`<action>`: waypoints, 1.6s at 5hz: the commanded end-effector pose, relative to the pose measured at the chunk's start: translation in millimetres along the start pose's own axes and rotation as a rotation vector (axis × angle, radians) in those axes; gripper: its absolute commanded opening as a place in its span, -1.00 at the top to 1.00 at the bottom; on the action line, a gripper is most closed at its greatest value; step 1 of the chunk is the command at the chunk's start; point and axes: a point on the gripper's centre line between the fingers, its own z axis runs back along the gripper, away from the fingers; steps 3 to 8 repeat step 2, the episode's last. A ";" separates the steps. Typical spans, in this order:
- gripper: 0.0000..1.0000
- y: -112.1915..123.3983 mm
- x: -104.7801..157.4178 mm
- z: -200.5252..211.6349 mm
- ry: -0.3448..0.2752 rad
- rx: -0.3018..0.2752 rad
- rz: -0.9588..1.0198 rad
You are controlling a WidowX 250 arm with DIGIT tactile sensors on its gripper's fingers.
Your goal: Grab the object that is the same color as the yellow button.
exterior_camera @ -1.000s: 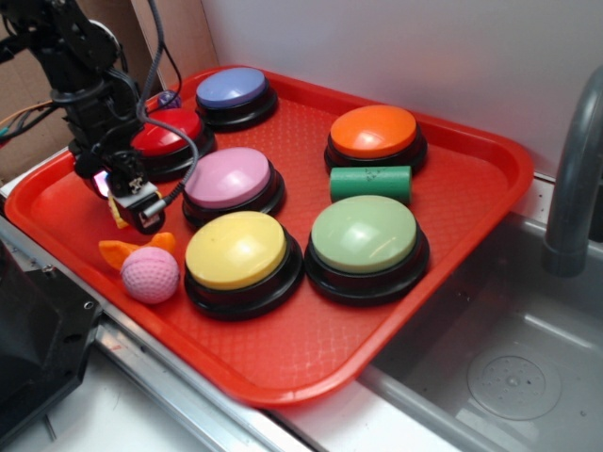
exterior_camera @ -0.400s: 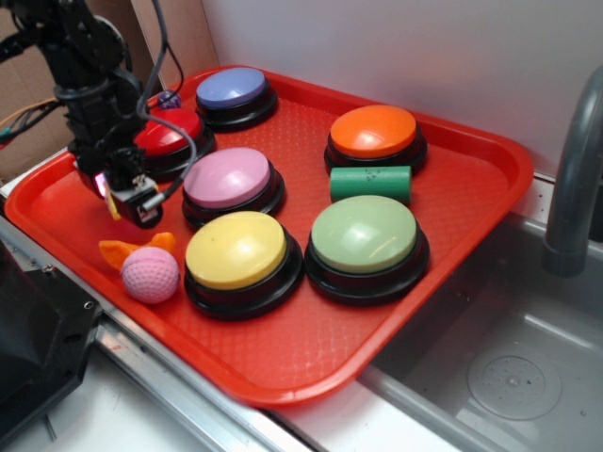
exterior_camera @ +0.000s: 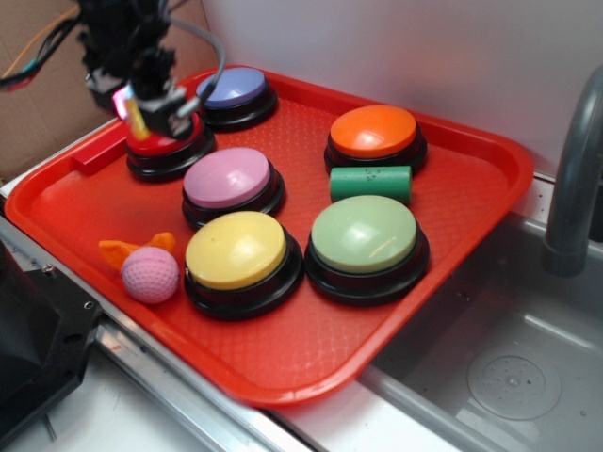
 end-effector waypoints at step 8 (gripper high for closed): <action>1.00 -36.5 41.0 71.2 -0.088 -0.001 -0.056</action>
